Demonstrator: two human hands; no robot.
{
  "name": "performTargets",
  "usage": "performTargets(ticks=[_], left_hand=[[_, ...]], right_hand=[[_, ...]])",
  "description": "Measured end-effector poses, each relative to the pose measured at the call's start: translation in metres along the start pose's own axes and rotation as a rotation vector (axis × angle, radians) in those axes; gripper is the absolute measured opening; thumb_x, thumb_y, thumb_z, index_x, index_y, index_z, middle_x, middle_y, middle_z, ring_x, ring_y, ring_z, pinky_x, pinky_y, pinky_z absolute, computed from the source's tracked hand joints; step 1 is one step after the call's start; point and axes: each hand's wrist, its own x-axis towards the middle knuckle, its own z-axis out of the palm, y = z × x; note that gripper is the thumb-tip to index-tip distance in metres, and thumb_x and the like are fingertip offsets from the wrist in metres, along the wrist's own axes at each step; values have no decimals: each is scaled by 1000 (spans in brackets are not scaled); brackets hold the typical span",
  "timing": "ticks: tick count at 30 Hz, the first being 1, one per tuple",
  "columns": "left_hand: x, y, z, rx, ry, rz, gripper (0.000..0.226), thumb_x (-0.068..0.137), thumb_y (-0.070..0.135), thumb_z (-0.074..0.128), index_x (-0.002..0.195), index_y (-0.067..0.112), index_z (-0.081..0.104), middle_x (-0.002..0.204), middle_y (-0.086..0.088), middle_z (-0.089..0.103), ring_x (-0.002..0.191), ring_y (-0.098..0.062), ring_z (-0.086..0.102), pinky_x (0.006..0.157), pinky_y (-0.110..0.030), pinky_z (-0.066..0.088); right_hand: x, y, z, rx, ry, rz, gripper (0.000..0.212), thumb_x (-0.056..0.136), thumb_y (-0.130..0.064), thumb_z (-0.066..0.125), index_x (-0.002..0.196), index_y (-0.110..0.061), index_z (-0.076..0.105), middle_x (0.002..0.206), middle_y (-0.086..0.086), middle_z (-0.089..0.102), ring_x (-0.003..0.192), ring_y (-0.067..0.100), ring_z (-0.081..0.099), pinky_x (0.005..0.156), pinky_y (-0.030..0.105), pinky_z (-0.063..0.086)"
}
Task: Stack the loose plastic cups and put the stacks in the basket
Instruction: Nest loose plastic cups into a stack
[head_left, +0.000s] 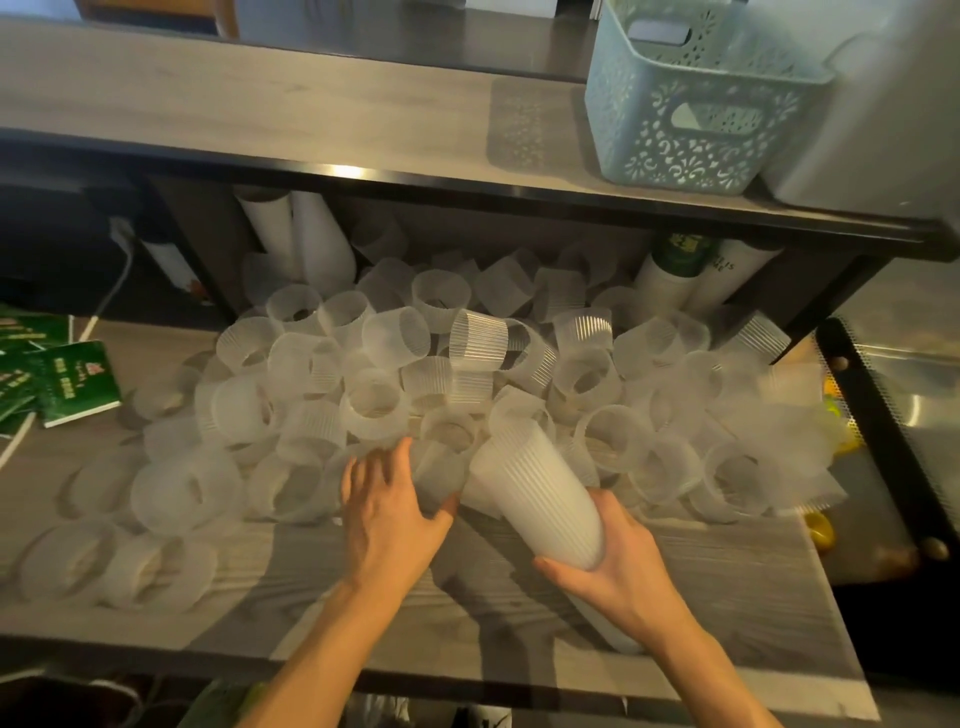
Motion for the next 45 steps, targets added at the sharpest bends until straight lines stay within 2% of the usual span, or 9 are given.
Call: performTargets(ticks=[5,10,15,22,26,29,33,37,45], left_hand=[[1,2,-38,-505,122,-173,65,70,35,85,120,22,45,115,1,54,97,-14,56,79,-26,49],[8,4,-68,-750,130,-158,45,80,42,71,121,35,53,124,6,50,103,7,55,75,-6,48],[7,19,-73,-884,-86,-116,58,84,47,68,136,35,47,122,13,56,104,2,59,84,-22,53],[5,29,-64,-758,-329,-21,57,74,63,54,124,36,57,112,27,59,106,3,56,91,-25,46],[-10,42,-49,-676,-452,57,71,83,73,32,147,41,35,143,33,35,133,15,29,114,-22,26],[-27,38,-40,-692,-299,25,70,87,77,23,149,45,21,150,32,22,140,15,16,113,-16,17],[-66,22,-33,-557,-34,84,88,85,74,45,153,25,21,156,14,26,143,-9,29,112,-33,28],[-98,2,-17,-298,-251,259,110,74,82,55,156,32,2,162,14,8,148,-10,14,115,-40,21],[-98,-15,-14,-57,-636,341,99,73,82,53,146,50,-5,153,29,-15,141,6,-10,118,-24,13]], right_hand=[[1,4,-4,21,-1,-13,76,58,-62,82,115,-41,37,108,-18,50,94,-10,49,68,9,41],[3,6,-6,24,-28,-39,80,52,-74,71,117,-38,40,111,-14,53,94,1,54,71,14,41],[1,6,-3,-83,-74,-84,92,52,-80,64,127,-30,43,113,-14,50,100,11,55,82,28,46],[-3,0,-2,-193,-134,-179,90,59,-77,65,131,-28,41,115,-16,46,104,12,55,84,29,43],[-3,-2,1,-156,-109,-191,82,65,-69,74,129,-28,42,116,-14,49,102,11,55,83,29,45],[-2,1,-1,-141,-101,-165,85,64,-70,72,131,-28,41,117,-13,48,102,11,54,85,30,45],[-3,6,-3,-99,-68,-105,94,55,-79,62,131,-26,41,117,-13,46,102,11,52,82,28,44],[0,8,-2,-109,-66,-99,96,53,-80,58,130,-25,42,118,-11,48,104,14,54,87,34,48],[-1,8,-2,-162,-92,-123,96,56,-81,58,132,-27,39,121,-10,50,105,17,57,88,39,50]])
